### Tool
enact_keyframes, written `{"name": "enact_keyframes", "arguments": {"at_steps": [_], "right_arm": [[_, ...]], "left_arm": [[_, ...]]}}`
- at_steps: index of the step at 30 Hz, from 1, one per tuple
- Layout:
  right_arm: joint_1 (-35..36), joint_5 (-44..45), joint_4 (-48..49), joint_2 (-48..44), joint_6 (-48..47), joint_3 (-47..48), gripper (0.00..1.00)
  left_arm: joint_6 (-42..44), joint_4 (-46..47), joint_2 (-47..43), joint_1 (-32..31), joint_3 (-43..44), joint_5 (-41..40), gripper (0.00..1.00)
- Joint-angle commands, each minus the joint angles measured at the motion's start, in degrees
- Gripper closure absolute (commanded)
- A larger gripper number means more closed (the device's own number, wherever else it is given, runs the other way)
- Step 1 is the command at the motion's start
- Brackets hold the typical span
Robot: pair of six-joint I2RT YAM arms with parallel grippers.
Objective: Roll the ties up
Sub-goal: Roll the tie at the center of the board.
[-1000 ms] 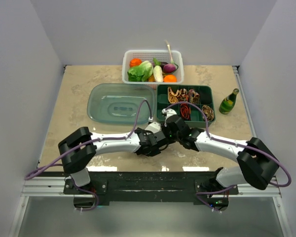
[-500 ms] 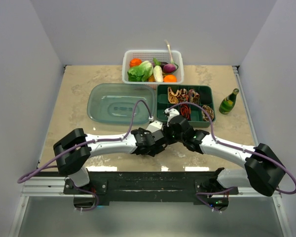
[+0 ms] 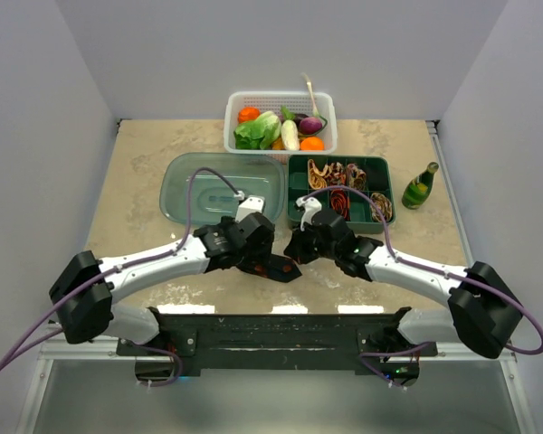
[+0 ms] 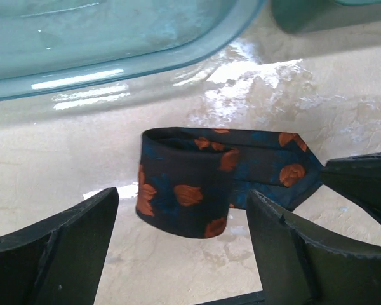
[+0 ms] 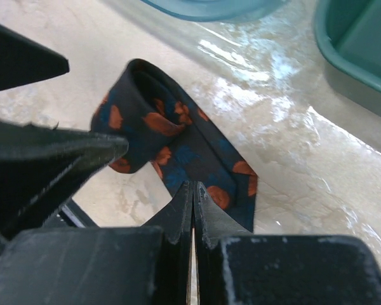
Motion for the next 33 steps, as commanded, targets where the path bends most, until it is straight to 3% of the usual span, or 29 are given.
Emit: {"name": "enact_keyframes", "arguments": {"at_steps": [1,7,16,33], "right_arm": [[0.8,-3.9,5.0,2.7,-1.1,3.8,1.00],[4.7,-5.4,6.4,8.1,-1.5,9.2,1.00],[6.9,-5.7,7.8,15.4,-2.1,13.2,1.00],[6.4,0.6,4.2,18.3,-2.4,11.6,1.00]], "left_arm": [[1.8,5.7,-5.5,3.6,-4.0,4.3,0.12],[2.3,12.5,-13.0,11.1,-11.6,14.2,0.09],[3.4,26.5,-19.3,27.0,-24.8,38.8,0.07],[0.1,50.3,-11.2,29.8,-36.2,48.8,0.08]]}}
